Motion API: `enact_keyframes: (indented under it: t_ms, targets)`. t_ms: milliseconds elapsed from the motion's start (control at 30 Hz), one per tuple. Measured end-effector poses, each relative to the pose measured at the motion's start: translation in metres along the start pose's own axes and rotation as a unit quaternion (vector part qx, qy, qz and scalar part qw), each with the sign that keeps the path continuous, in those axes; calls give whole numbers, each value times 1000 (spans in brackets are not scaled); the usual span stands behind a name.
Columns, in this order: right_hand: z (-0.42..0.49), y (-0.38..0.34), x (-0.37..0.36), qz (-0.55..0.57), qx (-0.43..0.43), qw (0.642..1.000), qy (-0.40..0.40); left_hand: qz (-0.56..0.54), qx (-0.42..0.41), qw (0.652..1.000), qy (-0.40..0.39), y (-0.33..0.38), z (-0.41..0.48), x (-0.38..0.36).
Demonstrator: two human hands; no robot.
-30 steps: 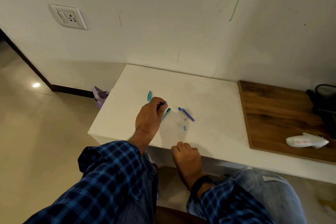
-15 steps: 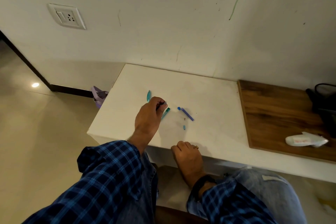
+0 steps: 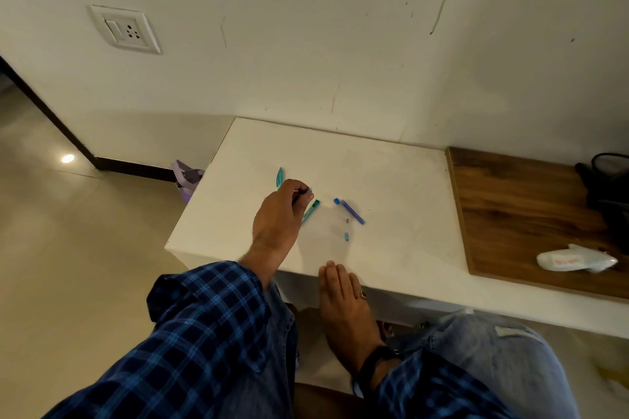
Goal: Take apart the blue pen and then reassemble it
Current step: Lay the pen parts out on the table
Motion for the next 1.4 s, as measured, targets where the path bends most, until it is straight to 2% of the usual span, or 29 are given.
enact_keyframes:
  t_ms: [133,300,500,633,767,1100,1233,1267,1400]
  targets:
    - [-1,4,-6,-11,11,998,-67,-8,2,1000,5,0,0,2]
    - [21,22,-3,48,-3,996,-69,-5,-2,1000,4,0,0,0]
    - [31,48,2,54,52,994,-79,-6,-3,1000,5,-2,3,-2]
    - [35,48,2,37,12,991,-129,-6,-8,1000,-1,-1,3,-4]
    - [39,45,2,41,-13,989,-145,-1,-10,1000,3,-2,4,-4]
    - [59,46,15,113,-37,985,-126,-11,-27,1000,0,-7,5,-6]
    - [82,47,19,102,-65,993,16,-6,-29,1000,6,-11,8,-9]
    - [91,47,22,122,-67,990,22,-8,-25,1000,9,-11,9,-9]
    - [128,49,36,140,-33,989,-46,-22,4,1000,15,-12,12,-12]
Point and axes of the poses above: each hand's wrist, its own z-axis towards the middle knuckle, its own x-axis out of the back of the hand, y = z × x, the point moved 2 cm from there along z, towards the middle knuckle, and after that the axes turned 8 degrees about x, right-handed, at the moved point
